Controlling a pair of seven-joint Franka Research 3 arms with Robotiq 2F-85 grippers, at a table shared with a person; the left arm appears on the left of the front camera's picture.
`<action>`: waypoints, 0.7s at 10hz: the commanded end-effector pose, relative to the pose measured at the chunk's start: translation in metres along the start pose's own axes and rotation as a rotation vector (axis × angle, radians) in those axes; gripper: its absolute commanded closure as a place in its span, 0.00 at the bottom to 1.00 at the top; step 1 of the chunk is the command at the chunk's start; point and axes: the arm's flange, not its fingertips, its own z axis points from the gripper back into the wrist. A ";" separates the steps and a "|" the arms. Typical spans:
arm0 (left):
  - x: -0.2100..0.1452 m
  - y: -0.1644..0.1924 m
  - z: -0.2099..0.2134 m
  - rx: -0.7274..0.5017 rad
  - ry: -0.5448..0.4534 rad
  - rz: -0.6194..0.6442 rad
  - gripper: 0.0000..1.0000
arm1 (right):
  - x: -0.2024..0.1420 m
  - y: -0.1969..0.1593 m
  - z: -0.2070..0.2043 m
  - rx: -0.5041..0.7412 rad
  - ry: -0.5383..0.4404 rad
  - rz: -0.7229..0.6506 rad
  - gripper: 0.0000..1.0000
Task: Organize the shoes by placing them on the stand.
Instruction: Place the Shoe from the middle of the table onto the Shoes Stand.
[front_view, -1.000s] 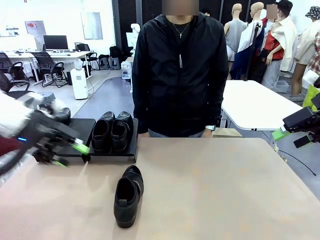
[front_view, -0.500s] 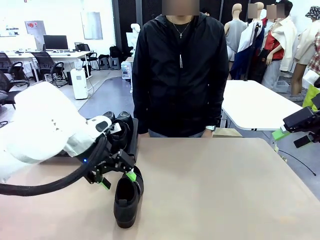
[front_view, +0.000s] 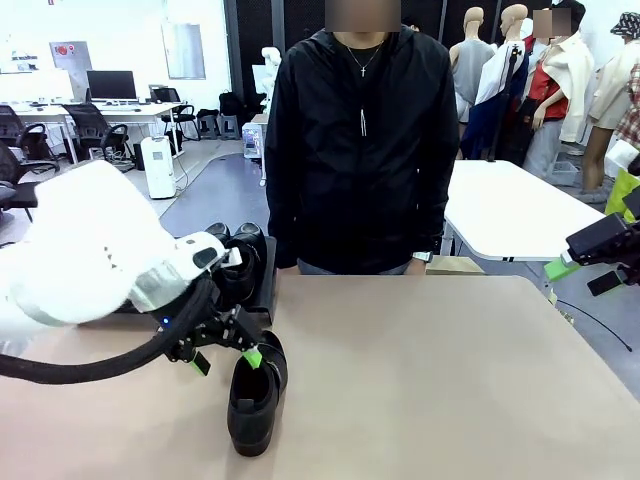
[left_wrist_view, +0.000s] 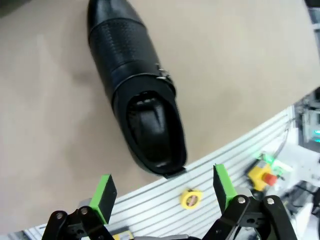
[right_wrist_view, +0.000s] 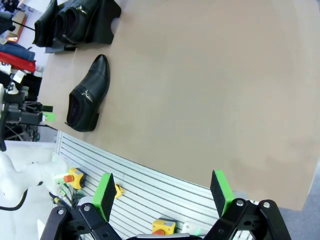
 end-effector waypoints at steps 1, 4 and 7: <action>-0.002 -0.010 -0.019 0.173 -0.016 0.021 0.00 | -0.001 0.001 0.002 -0.011 0.003 -0.022 0.00; 0.010 -0.024 -0.049 0.317 -0.002 0.049 0.00 | -0.001 0.001 0.002 -0.011 0.003 -0.022 0.00; 0.021 -0.018 -0.080 0.379 0.013 0.073 0.00 | -0.001 0.001 0.002 -0.011 0.003 -0.022 0.00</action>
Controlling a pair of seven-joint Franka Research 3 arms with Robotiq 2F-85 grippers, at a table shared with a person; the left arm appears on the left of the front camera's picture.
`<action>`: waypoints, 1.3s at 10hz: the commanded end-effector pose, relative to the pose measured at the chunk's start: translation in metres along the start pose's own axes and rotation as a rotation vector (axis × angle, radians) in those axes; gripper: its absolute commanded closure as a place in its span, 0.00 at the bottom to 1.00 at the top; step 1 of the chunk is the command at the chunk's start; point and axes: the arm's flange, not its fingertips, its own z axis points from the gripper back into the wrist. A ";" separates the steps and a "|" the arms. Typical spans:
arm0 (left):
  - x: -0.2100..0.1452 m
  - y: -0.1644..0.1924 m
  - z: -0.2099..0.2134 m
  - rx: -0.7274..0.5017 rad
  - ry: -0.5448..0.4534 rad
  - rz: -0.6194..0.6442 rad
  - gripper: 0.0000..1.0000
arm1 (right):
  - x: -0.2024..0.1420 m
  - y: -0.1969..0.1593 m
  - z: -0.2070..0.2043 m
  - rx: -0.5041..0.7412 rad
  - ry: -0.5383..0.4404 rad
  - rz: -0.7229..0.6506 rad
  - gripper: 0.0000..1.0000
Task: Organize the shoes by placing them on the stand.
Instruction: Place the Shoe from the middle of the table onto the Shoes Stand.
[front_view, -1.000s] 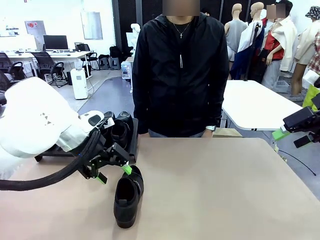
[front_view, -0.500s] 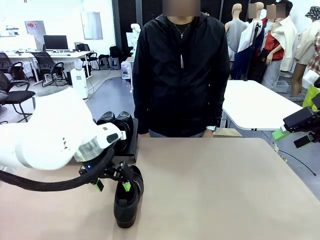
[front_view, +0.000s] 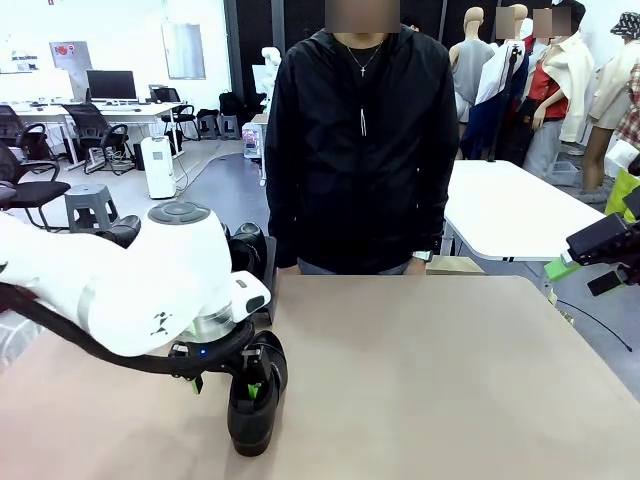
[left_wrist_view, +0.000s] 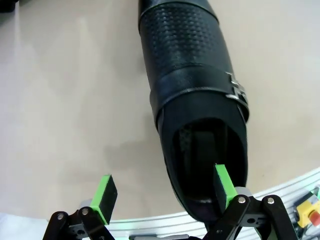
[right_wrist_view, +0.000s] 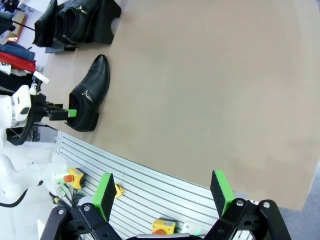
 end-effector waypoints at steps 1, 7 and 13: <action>0.017 -0.011 -0.019 0.027 -0.016 0.029 0.00 | -0.001 0.001 0.002 -0.011 0.003 -0.022 0.00; 0.025 -0.008 -0.026 0.006 -0.034 0.056 1.00 | -0.001 0.001 0.002 -0.011 0.003 -0.022 0.00; 0.028 -0.004 -0.015 -0.011 -0.036 0.046 1.00 | -0.001 0.001 0.002 -0.011 0.003 -0.022 0.00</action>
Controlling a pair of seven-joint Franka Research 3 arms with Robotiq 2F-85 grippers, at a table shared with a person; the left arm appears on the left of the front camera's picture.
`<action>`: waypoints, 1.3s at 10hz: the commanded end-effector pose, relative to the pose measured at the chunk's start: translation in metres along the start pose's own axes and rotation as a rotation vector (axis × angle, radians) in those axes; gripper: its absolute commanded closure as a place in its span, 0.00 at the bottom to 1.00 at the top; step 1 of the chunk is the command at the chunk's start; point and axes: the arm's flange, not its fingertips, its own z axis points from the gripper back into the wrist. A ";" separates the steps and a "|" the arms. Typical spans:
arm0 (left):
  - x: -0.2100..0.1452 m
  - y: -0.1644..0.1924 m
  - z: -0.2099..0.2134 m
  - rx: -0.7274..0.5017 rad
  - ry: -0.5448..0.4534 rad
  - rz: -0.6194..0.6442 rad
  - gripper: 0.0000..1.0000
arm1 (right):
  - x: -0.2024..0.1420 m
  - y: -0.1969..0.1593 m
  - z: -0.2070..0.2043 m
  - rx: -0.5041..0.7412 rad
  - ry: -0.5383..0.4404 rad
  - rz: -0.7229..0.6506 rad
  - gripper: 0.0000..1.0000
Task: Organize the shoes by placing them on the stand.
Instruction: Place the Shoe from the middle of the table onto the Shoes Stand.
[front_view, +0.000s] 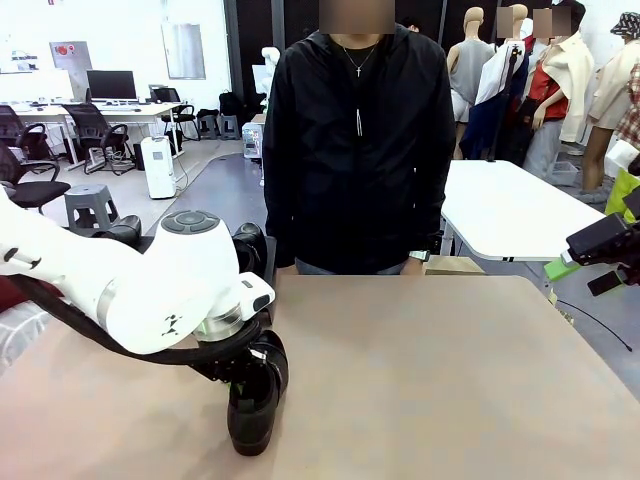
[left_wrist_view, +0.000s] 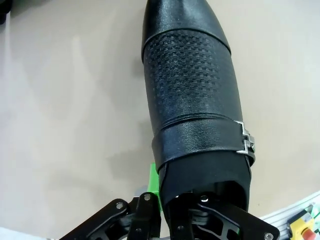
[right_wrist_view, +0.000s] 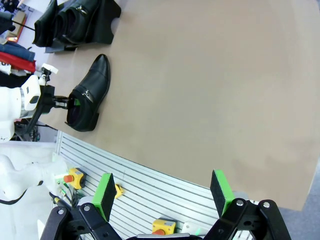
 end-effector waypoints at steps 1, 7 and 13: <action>0.001 -0.003 0.020 0.002 -0.026 -0.015 1.00 | -0.001 0.001 0.002 -0.011 0.003 -0.022 0.00; -0.097 0.066 0.150 -0.130 -0.196 -0.365 1.00 | -0.001 0.001 0.002 -0.011 0.003 -0.022 0.00; -0.075 0.017 0.123 -0.047 -0.077 -0.443 1.00 | -0.001 0.001 0.002 -0.011 0.003 -0.022 0.00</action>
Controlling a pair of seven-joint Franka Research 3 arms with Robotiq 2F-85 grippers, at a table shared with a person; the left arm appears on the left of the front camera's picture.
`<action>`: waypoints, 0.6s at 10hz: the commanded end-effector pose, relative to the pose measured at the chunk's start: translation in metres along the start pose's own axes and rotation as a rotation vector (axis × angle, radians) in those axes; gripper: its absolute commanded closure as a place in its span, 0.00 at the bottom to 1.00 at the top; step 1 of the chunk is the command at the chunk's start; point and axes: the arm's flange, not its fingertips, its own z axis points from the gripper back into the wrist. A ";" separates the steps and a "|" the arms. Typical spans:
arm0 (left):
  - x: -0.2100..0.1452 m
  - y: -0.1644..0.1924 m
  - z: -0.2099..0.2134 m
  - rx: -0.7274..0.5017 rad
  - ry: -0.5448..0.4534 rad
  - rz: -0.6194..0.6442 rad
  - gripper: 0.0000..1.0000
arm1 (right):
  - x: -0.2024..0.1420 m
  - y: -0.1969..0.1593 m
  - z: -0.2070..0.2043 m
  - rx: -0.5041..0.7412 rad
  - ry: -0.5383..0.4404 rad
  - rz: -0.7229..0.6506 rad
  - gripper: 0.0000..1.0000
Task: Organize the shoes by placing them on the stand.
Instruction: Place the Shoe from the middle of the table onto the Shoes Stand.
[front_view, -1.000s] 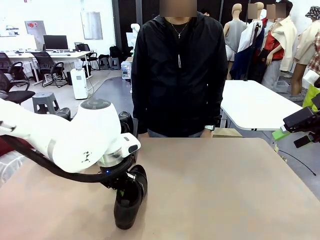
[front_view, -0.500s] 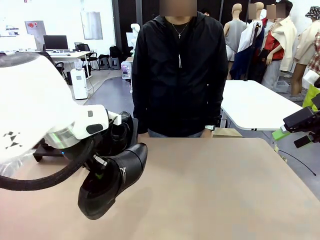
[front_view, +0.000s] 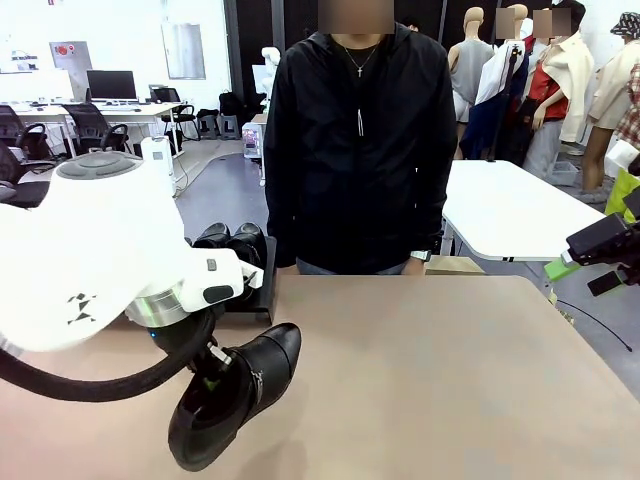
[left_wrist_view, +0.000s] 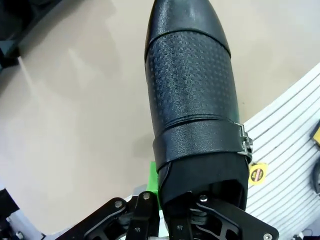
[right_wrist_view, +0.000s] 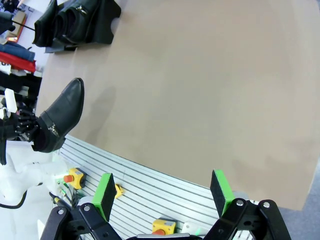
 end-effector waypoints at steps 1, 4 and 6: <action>0.017 0.042 0.026 0.005 -0.112 0.120 1.00 | -0.001 0.001 0.002 -0.011 0.003 -0.021 0.00; 0.023 0.202 0.072 -0.016 -0.269 0.389 1.00 | -0.001 0.001 0.002 -0.011 0.003 -0.021 0.00; 0.044 0.277 0.067 -0.035 -0.392 0.477 1.00 | -0.001 0.001 0.002 -0.011 0.003 -0.021 0.00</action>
